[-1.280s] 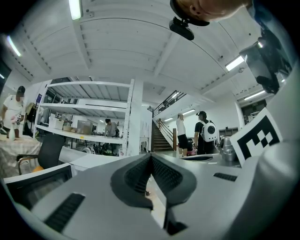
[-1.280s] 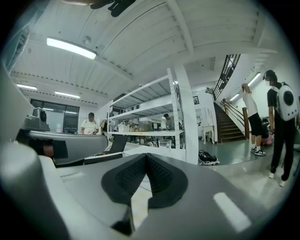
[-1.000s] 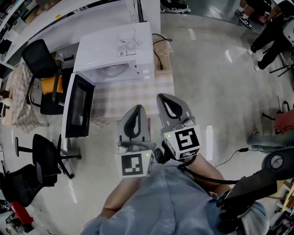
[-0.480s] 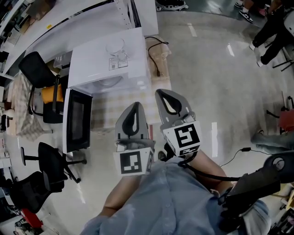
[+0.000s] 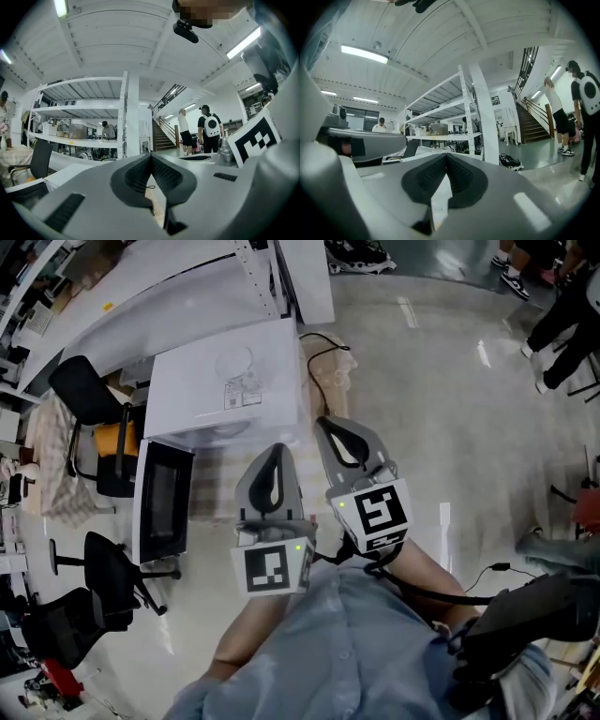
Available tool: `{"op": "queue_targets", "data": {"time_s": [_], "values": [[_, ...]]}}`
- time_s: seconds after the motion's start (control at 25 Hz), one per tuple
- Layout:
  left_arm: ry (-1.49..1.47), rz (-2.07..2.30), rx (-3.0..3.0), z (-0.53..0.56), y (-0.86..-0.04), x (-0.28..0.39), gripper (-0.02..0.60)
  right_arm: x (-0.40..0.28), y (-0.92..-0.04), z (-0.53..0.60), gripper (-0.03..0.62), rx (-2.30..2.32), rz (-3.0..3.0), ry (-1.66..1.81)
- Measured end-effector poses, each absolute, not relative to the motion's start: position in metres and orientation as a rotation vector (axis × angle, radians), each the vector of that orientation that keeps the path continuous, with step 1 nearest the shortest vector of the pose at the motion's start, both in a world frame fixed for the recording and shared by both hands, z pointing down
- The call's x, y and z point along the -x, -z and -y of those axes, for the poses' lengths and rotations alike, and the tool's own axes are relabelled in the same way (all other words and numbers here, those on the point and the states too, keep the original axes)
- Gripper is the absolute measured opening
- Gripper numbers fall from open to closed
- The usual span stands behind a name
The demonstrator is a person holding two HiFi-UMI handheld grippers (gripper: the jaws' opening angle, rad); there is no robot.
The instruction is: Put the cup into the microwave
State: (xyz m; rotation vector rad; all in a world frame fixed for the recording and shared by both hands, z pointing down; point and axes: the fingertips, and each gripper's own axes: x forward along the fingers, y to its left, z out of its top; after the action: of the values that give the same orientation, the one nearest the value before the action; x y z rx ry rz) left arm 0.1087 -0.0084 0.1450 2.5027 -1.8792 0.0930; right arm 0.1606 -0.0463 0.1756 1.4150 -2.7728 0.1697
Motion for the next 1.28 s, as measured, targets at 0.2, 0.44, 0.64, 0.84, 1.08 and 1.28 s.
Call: {"op": "queue_targets", "data": {"time_s": [0.2,0.44,0.64,0.84,1.08,1.28], "values": [[-0.089,1.969,-2.455,0.013,-0.138,-0.097,0.006,-0.153,-0.165,0.057,0.002,-1.36,2.819,-0.142],[-0.065,2.045,-2.402,0.018,-0.134,-0.078,0.006,-0.137,-0.161,0.069,0.002,-1.303,2.848,-0.1],[-0.046,2.067,-2.385,0.033,-0.138,-0.065,0.006,-0.123,-0.163,0.085,0.002,-1.28,2.851,-0.078],[-0.015,2.052,-2.374,0.051,-0.139,-0.051,0.006,-0.111,-0.17,0.098,0.002,-1.269,2.822,-0.073],[-0.02,2.012,-2.343,0.072,-0.157,-0.038,0.006,-0.096,-0.19,0.111,0.002,-1.249,2.784,-0.135],[-0.046,1.991,-2.325,0.085,-0.169,-0.03,0.006,-0.092,-0.204,0.123,0.003,-1.247,2.77,-0.169]]}}
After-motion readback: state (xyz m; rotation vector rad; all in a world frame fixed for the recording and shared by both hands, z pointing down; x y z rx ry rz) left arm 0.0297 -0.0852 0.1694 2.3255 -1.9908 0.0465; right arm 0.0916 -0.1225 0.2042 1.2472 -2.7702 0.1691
